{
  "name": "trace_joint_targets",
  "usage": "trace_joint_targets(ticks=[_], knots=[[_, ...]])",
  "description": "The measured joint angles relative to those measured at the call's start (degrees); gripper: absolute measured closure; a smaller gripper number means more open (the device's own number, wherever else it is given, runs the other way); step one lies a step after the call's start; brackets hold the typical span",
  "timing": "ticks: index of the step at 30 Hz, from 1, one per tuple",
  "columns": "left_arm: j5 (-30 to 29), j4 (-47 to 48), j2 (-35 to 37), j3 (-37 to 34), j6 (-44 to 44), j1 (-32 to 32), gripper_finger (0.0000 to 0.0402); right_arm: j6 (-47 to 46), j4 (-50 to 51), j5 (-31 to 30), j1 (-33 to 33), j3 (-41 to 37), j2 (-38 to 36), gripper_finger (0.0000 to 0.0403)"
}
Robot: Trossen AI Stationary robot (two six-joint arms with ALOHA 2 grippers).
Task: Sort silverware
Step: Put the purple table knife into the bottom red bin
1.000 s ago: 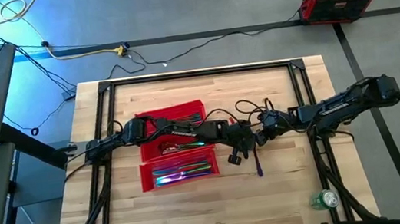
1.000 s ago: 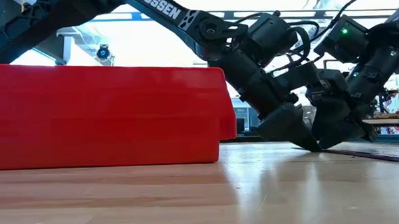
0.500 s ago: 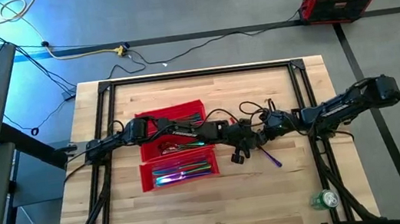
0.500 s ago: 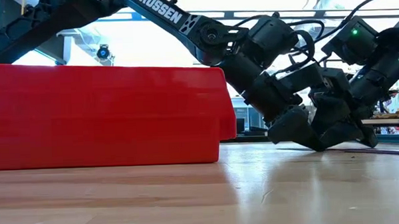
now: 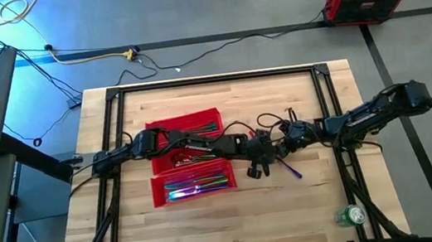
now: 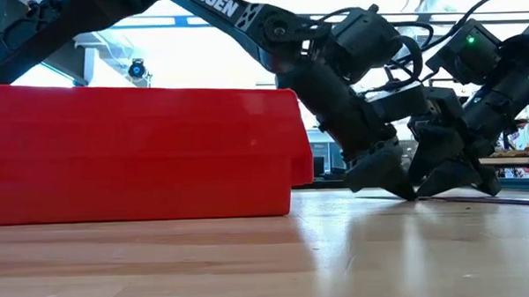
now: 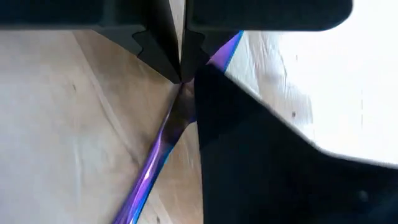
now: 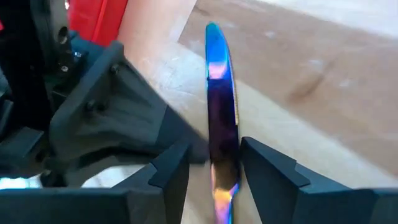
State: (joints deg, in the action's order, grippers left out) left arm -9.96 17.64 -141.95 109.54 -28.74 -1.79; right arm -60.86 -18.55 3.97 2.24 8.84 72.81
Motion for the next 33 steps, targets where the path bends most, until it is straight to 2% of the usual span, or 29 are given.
trace_joint_targets(ticks=[5,11,17,23,33], knots=[[-3.66,8.45,2.65,-0.17,1.51,-0.3,0.0401,0.0,0.4,2.27,-0.15,-0.02,-0.02,0.0264],[-3.5,13.39,3.08,-0.12,3.83,-0.16,0.0401,0.54,0.69,2.07,-0.13,-0.02,-0.05,0.0264],[-1.94,10.66,1.34,0.07,4.93,0.5,0.0401,1.09,0.31,2.92,-0.09,-0.13,-0.06,0.0265],[2.34,4.17,-1.18,0.13,4.19,0.85,0.0401,1.02,0.04,2.61,-0.01,-0.21,-0.06,0.0265],[3.24,-1.77,-3.54,0.04,4.62,0.77,0.0401,0.38,0.03,1.88,0.31,-0.28,-0.08,0.0265]])
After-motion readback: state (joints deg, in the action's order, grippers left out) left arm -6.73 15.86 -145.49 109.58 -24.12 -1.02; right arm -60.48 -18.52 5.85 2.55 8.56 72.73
